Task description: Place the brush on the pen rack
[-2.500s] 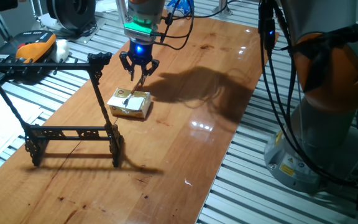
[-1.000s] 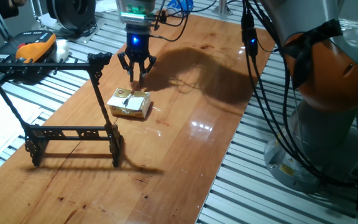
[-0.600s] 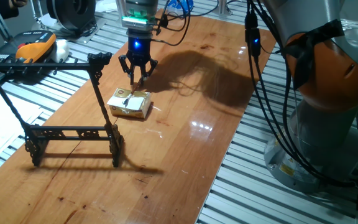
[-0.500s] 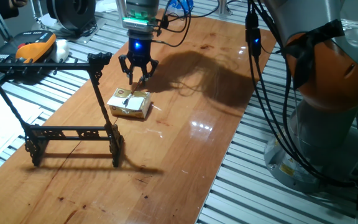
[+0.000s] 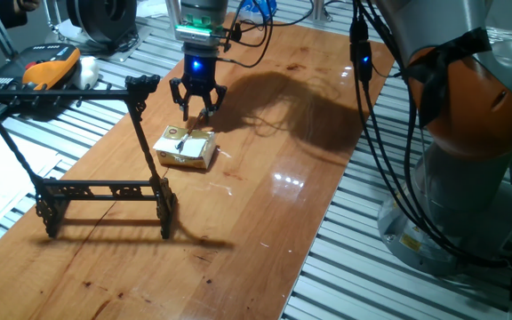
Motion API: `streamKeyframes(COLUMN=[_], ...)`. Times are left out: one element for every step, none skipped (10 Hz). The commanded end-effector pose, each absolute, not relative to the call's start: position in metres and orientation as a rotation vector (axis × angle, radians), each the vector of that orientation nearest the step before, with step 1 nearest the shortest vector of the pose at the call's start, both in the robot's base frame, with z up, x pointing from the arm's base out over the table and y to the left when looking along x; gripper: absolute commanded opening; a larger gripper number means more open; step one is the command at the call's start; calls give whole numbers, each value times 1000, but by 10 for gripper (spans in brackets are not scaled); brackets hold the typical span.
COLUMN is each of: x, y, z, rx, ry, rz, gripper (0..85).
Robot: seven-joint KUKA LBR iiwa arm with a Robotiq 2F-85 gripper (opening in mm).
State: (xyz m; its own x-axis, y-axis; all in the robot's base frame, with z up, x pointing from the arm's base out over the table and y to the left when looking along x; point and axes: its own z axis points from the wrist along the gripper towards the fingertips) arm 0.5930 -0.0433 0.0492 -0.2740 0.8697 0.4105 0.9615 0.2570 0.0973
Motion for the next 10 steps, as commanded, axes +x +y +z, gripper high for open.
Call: streamKeyframes(x=[593,593,593,593,593,593,593,593,592,592], y=[-43,-42,-42,-42,-41,-40,-39,-39,-40,-41], z=[48,47,47,47,46,45,44,42,41,40], rx=[-1700,-1702,-1703,-1704,-1707,-1710,-1712,-1711,-1702,-1698], ry=[-2261,-2260,-2258,-2259,-2262,-2262,-2263,-2270,-2279,-2282], rz=[-476,-476,-475,-474,-472,-472,-471,-477,-479,-479], gripper=[510,510,510,510,510,510,510,510,340,340])
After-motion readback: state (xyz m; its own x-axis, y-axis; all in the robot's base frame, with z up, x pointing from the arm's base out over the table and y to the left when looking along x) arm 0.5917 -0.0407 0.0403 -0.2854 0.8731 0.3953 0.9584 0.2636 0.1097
